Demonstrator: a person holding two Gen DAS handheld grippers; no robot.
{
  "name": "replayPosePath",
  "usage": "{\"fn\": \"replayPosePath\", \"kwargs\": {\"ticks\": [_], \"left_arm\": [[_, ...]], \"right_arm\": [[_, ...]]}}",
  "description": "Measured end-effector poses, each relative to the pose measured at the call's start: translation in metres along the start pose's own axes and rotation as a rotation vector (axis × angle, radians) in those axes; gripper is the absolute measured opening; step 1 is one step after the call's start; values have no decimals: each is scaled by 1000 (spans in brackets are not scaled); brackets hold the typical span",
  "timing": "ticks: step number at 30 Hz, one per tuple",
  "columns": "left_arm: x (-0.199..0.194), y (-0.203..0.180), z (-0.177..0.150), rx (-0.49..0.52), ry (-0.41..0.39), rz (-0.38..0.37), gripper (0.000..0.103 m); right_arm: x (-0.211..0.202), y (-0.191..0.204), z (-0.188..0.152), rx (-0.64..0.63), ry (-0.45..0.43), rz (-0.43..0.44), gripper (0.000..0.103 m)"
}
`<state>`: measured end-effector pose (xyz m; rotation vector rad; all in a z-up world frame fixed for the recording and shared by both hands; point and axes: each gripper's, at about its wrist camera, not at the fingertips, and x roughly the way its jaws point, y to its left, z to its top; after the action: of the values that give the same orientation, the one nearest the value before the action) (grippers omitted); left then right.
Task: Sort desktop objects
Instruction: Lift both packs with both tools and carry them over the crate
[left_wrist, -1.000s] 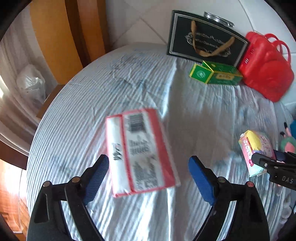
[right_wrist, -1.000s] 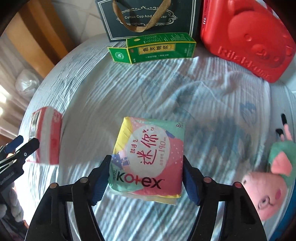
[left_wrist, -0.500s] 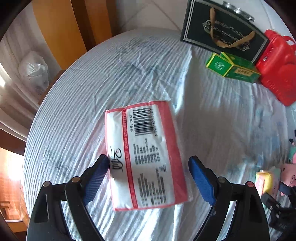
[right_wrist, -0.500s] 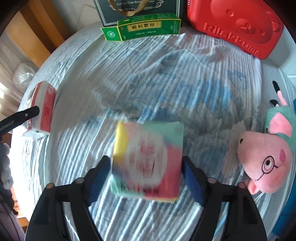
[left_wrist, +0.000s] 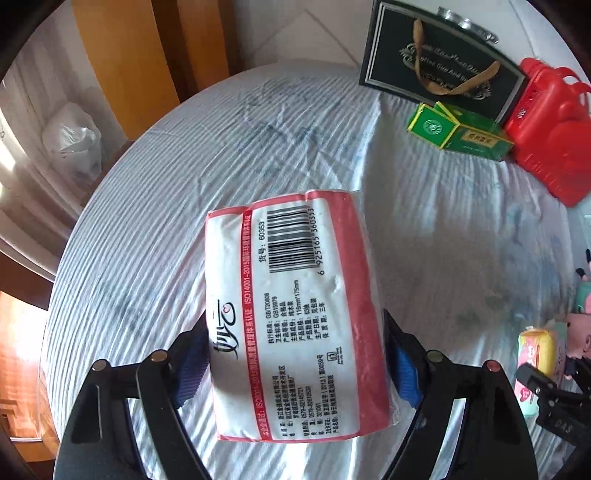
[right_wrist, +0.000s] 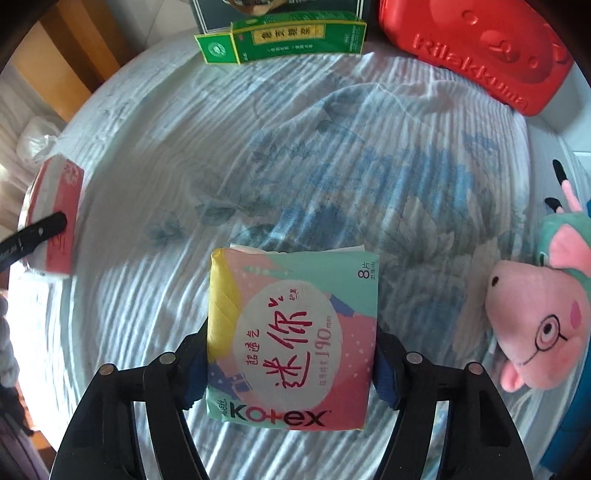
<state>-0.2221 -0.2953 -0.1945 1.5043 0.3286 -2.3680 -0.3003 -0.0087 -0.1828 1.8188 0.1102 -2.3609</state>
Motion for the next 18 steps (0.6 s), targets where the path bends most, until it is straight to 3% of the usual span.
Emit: {"fn": "replayPosePath", "kwargs": {"ticks": [7,10,18], "left_arm": [[-68,-16,-40,52,-98,-40,82],[-94,-29,-56,75,-122,-90,82],[-181,-91,-94,191,-255,-175,82]], "right_arm": [[-62,-1,-27,-4,-133,12,70],[-96,-8,-41,1,-204,8,70],[-201,-44,-96,27,-442,-49,70]]}}
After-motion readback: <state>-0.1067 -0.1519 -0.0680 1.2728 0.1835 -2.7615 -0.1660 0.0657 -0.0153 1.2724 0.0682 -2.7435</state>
